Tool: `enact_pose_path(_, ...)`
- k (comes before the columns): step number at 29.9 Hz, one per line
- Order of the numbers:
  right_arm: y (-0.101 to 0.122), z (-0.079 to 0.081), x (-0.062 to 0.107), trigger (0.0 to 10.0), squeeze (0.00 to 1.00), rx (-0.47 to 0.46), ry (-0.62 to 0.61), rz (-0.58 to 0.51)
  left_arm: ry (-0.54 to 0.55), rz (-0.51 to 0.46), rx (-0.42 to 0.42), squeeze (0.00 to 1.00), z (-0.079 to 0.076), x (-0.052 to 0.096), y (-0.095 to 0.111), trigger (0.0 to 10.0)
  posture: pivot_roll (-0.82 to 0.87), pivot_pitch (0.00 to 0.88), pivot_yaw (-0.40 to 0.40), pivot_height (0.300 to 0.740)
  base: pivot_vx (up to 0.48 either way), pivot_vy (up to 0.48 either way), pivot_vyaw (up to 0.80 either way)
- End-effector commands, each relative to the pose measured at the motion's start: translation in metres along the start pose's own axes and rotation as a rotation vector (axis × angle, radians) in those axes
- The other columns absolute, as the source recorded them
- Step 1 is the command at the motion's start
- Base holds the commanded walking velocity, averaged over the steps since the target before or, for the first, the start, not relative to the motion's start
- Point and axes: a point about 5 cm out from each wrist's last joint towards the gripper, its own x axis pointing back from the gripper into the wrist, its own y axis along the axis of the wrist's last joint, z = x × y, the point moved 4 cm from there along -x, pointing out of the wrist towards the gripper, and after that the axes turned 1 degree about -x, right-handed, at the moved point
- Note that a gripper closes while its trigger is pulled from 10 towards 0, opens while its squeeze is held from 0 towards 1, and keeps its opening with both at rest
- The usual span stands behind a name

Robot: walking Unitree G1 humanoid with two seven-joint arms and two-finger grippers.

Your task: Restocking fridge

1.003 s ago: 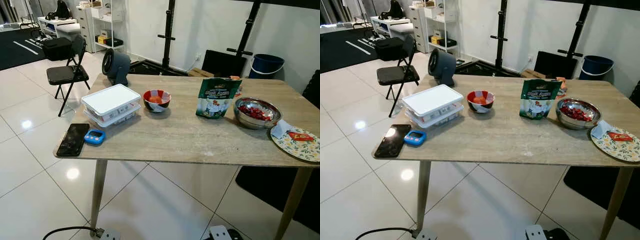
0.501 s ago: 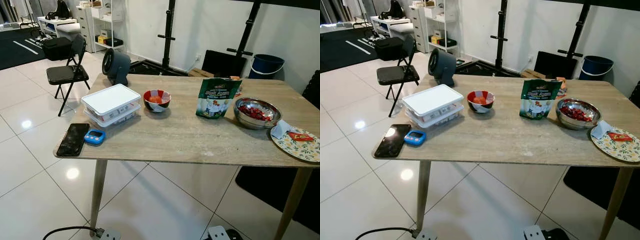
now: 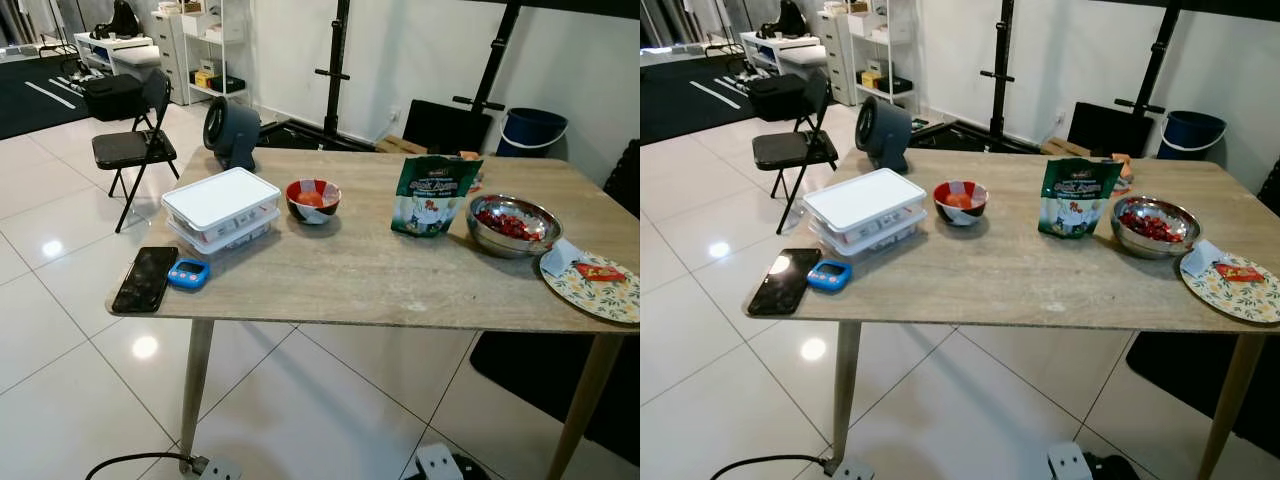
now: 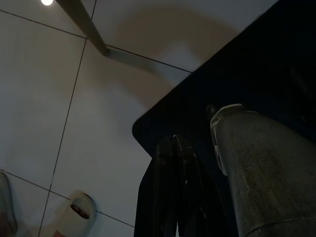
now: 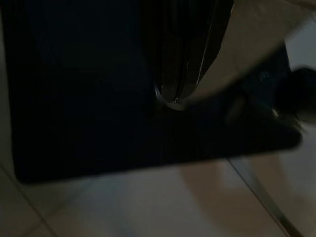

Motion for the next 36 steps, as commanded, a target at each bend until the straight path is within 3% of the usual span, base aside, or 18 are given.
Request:
enact_pose_path(1,0.017,0.007,-0.001,10.0,0.0,-0.04,0.072,-0.077,-0.034,0.058,-0.01,0.0,-0.01,0.002,-0.016,10.0,0.01,0.0,-0.049,0.74,0.0,0.0,0.0)
enact_pose_path(2,0.017,0.007,-0.001,10.0,0.0,-0.04,0.072,-0.077,-0.034,0.058,-0.01,0.0,-0.01,0.002,-0.016,10.0,0.01,0.0,-0.049,0.74,0.0,0.0,0.0)
enact_pose_path(4,0.046,0.024,-0.001,10.0,0.0,-0.054,0.253,-0.185,-0.033,0.056,-0.014,0.0,-0.009,0.001,-0.014,10.0,0.0,0.0,-0.046,0.74,0.0,0.0,0.0)
enact_pose_path(5,0.046,0.024,-0.001,10.0,0.0,-0.054,0.253,-0.185,-0.033,0.056,-0.014,0.0,-0.009,0.001,-0.014,10.0,0.0,0.0,-0.046,0.74,0.0,0.0,0.0)
enact_pose_path(6,0.068,0.037,0.003,10.0,0.0,-0.051,0.394,-0.259,-0.033,0.054,-0.016,0.0,-0.008,0.001,-0.013,10.0,0.0,0.0,-0.046,0.74,0.0,0.0,0.0)
enact_pose_path(7,0.078,0.042,0.005,10.0,0.0,-0.052,0.454,-0.292,-0.034,0.053,-0.018,0.0,-0.008,0.001,-0.013,10.0,0.0,0.0,-0.046,0.74,0.0,0.0,0.0)
enact_pose_path(9,0.083,0.045,0.007,10.0,0.0,-0.052,0.488,-0.31,-0.034,0.053,-0.018,0.0,-0.009,0.001,-0.013,10.0,0.0,0.0,-0.046,0.74,0.0,0.0,0.0)
enact_pose_path(15,0.126,0.064,0.025,10.0,0.0,-0.034,0.745,-0.469,-0.038,0.048,-0.024,0.0,-0.009,0.001,-0.011,10.0,-0.01,0.0,-0.039,0.74,0.0,0.0,0.0)
enact_pose_path(16,0.149,0.071,0.04,10.0,0.0,-0.012,0.877,-0.56,-0.039,0.05,-0.027,0.0,-0.009,0.001,-0.012,10.0,-0.01,0.0,-0.039,0.74,0.0,0.0,0.0)
enact_pose_path(17,0.149,0.071,0.04,10.0,0.0,-0.012,0.877,-0.56,-0.039,0.05,-0.027,0.0,-0.009,0.001,-0.012,10.0,-0.01,0.0,-0.039,0.74,0.0,0.0,0.0)
enact_pose_path(20,0.188,0.076,0.07,10.0,0.0,0.015,1.037,-0.73,-0.037,0.051,-0.028,0.0,-0.007,0.001,-0.012,10.0,0.0,0.0,-0.034,0.74,0.0,0.0,0.0)
enact_pose_path(21,0.188,0.076,0.07,10.0,0.0,0.015,1.037,-0.73,-0.037,0.051,-0.028,0.0,-0.007,0.001,-0.012,10.0,0.0,0.0,-0.034,0.74,0.0,0.0,0.0)
enact_pose_path(23,0.221,0.076,0.098,10.0,0.0,0.04,1.119,-0.882,-0.036,0.052,-0.029,0.0,-0.006,0.001,-0.012,10.0,-0.01,0.0,-0.03,0.74,0.0,0.0,0.0)
enact_pose_path(25,0.23,0.076,0.107,10.0,0.0,0.047,1.139,-0.924,-0.036,0.052,-0.029,0.0,-0.006,0.001,-0.012,10.0,-0.01,0.0,-0.03,0.74,0.0,0.0,0.0)
enact_pose_path(26,0.245,0.076,0.122,10.0,0.0,0.073,1.162,-0.997,-0.035,0.051,-0.028,0.0,-0.005,0.001,-0.012,10.0,0.0,0.0,-0.03,0.74,0.0,0.0,0.0)
enact_pose_path(32,0.262,0.077,0.138,10.0,0.0,0.08,1.186,-1.08,-0.034,0.05,-0.028,0.0,-0.005,0.001,-0.011,10.0,0.0,0.0,-0.03,0.74,0.0,0.0,0.0)
enact_pose_path(33,0.272,0.079,0.153,10.0,0.0,0.089,1.217,-1.127,-0.033,0.048,-0.028,0.0,-0.005,0.001,-0.01,10.0,0.0,0.0,-0.034,0.74,0.0,0.0,0.0)
enact_pose_path(36,0.269,0.081,0.149,10.0,0.0,0.126,1.194,-1.099,-0.032,0.049,-0.028,0.0,-0.004,0.001,-0.01,10.0,0.0,0.0,-0.036,0.74,0.0,0.0,0.0)
